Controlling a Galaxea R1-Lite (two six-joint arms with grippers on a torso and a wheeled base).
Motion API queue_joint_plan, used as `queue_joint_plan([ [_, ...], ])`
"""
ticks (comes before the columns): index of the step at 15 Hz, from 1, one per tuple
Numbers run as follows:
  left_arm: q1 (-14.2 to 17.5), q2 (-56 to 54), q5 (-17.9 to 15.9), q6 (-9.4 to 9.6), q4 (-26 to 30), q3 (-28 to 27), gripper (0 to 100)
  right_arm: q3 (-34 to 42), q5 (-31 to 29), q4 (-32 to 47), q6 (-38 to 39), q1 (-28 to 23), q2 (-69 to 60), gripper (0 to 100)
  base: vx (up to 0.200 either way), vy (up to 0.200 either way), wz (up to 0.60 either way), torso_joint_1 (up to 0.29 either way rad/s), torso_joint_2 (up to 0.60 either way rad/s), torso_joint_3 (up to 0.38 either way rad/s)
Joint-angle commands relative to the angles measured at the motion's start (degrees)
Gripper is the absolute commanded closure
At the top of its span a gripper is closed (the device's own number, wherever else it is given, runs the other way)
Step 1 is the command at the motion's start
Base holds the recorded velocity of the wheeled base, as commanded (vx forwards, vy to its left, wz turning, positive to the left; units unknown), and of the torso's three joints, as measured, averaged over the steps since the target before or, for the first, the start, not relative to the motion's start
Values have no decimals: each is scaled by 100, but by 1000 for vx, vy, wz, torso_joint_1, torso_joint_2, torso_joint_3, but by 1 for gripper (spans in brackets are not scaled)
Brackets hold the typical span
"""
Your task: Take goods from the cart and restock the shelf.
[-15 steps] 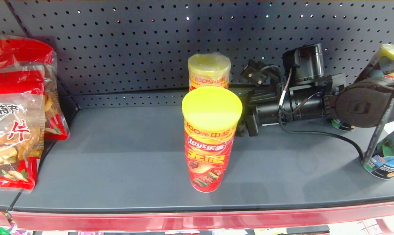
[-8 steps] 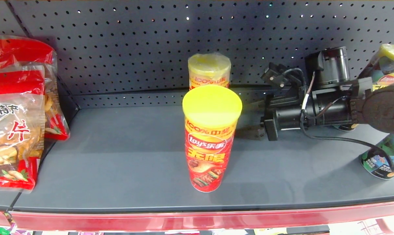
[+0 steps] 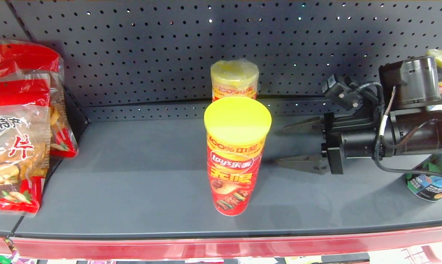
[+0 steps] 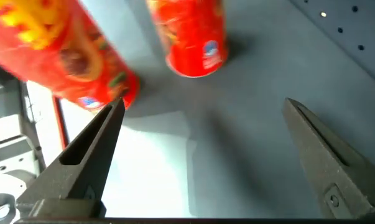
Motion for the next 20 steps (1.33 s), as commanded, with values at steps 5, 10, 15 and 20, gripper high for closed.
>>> queue_joint_plan([
  [5,2,9,1,-4,-1,3,0,134,-22,18,14,390,-345,0,0,0,0,0,0,0],
  [10,2,9,1,-4,-1,3,0,151,-57,18,41,724,-354,0,0,0,0,0,0,0],
  [15,2,9,1,-4,-1,-6,0,221,-66,26,49,1032,-389,0,0,0,0,0,0,0],
  [20,2,9,1,-4,-1,-6,0,177,-268,18,41,1155,-222,0,0,0,0,0,0,0],
])
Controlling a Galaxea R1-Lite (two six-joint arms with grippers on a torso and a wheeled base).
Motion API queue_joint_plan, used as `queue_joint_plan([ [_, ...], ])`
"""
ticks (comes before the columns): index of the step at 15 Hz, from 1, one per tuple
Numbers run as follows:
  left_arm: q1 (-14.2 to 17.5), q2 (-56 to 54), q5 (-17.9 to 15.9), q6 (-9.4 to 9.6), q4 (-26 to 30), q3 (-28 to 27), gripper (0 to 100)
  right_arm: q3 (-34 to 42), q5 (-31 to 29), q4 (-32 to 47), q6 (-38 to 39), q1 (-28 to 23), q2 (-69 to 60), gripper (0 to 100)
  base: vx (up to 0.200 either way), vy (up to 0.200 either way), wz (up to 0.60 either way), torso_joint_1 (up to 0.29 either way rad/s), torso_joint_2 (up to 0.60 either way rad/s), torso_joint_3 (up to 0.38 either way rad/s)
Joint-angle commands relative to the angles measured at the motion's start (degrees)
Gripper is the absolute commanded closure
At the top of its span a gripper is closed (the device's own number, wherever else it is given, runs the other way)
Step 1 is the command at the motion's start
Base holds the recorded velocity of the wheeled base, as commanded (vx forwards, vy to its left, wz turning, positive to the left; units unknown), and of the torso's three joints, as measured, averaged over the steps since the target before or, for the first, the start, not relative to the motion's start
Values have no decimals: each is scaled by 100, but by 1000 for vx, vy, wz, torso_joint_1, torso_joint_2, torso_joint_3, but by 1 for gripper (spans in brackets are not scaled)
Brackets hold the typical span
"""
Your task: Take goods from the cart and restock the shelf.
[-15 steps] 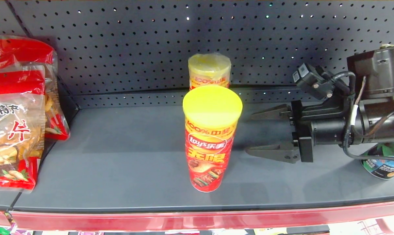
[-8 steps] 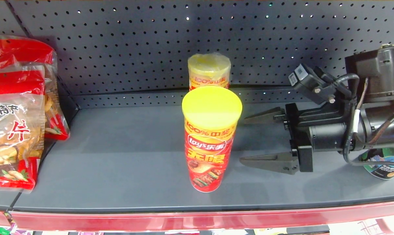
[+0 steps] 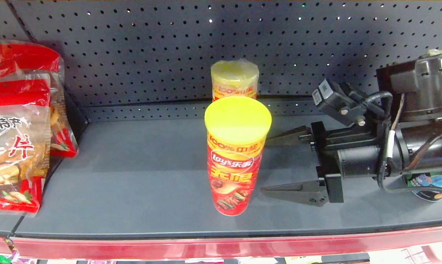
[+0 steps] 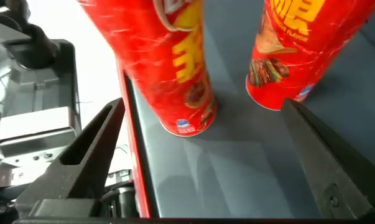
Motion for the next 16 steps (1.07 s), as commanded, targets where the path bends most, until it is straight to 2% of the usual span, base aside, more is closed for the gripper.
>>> queue_joint_plan([
  [1,2,9,1,-1,2,4,0,-4,-43,-3,1,41,119,0,0,0,0,0,0,0],
  [16,2,9,1,-1,2,4,0,-215,-113,-38,1,32,409,0,0,0,0,0,0,0],
])
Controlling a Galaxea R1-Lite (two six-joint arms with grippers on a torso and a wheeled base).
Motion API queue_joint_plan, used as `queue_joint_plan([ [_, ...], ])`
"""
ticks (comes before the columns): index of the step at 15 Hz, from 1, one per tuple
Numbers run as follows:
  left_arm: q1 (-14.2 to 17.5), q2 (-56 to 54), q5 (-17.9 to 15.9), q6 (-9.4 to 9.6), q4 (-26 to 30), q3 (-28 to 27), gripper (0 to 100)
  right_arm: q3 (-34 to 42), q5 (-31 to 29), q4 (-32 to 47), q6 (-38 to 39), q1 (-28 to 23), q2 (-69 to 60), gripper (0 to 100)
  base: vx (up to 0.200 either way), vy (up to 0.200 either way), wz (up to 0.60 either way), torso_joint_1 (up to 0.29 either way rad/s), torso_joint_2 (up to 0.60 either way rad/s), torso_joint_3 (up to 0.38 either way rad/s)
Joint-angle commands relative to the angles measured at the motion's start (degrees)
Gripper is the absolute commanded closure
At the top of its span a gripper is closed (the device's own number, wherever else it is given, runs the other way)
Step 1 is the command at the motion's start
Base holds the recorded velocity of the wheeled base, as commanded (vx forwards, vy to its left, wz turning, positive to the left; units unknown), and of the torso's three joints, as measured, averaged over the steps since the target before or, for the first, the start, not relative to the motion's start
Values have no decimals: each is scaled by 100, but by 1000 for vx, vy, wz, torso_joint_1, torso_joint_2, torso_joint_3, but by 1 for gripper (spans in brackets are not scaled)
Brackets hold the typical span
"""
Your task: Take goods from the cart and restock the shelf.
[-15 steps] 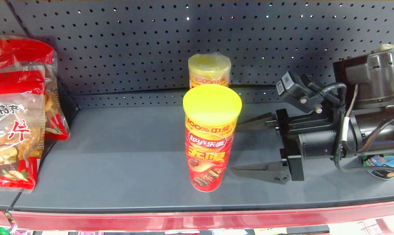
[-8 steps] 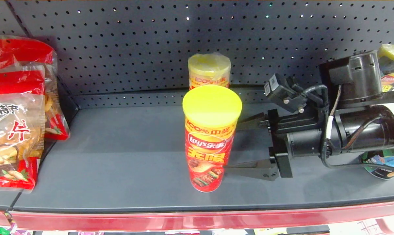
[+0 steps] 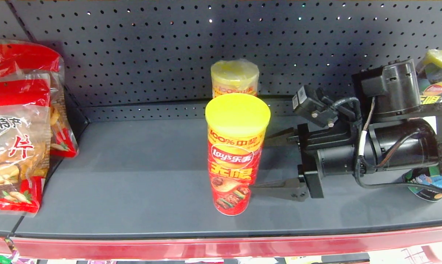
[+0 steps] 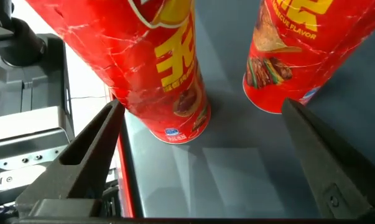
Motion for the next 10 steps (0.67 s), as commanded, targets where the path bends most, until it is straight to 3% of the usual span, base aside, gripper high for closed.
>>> queue_joint_plan([
  [1,3,9,1,-1,-1,3,0,2,3,-4,-12,-23,16,0,0,0,0,0,0,0],
  [10,3,9,1,-1,-1,3,0,28,20,-4,-47,-103,-2,0,0,0,0,0,0,0],
])
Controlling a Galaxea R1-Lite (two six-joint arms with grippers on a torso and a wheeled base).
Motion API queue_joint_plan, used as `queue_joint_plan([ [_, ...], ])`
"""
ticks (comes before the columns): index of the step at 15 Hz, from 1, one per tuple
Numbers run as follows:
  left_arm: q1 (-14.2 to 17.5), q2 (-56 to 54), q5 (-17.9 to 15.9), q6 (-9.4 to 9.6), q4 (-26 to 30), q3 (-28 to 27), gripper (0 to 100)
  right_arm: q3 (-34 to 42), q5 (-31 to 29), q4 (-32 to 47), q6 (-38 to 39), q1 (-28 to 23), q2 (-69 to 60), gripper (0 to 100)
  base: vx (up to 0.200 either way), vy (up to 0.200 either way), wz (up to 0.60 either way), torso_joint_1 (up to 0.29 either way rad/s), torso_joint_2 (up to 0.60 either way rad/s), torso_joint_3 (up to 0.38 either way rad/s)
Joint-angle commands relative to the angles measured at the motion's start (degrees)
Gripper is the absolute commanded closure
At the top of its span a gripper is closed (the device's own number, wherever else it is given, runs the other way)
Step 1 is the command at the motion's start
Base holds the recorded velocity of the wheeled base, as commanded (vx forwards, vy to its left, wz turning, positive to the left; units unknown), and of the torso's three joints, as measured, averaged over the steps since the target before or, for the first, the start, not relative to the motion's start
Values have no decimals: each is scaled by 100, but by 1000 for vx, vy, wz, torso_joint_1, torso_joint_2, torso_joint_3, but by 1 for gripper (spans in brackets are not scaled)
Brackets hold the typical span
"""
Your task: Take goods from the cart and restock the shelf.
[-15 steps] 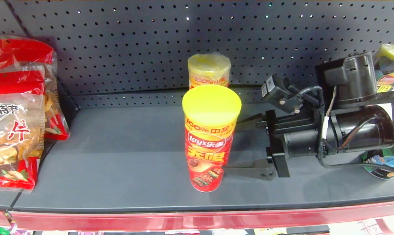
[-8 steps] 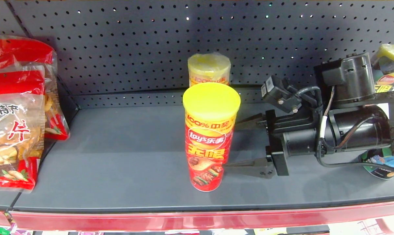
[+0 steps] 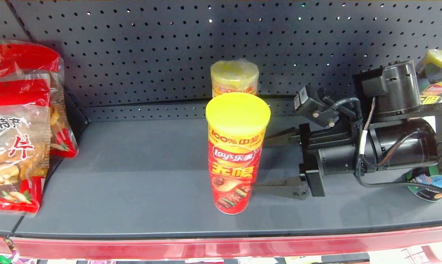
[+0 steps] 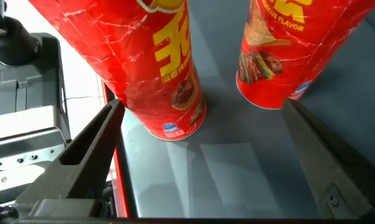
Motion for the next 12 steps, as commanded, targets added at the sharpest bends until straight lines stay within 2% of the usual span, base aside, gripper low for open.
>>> queue_joint_plan([
  [1,2,9,4,-1,-1,3,0,1,3,-2,-5,-6,-11,0,0,0,0,0,0,0],
  [6,2,9,4,-1,-1,3,0,195,3,7,3,-6,-257,0,0,0,0,0,0,0],
  [11,2,9,4,-1,-1,3,0,608,-5,60,3,-15,-1241,0,0,0,0,0,0,0],
  [12,2,9,4,-1,-1,3,0,880,-14,69,12,-15,-1786,0,0,0,0,0,0,0],
])
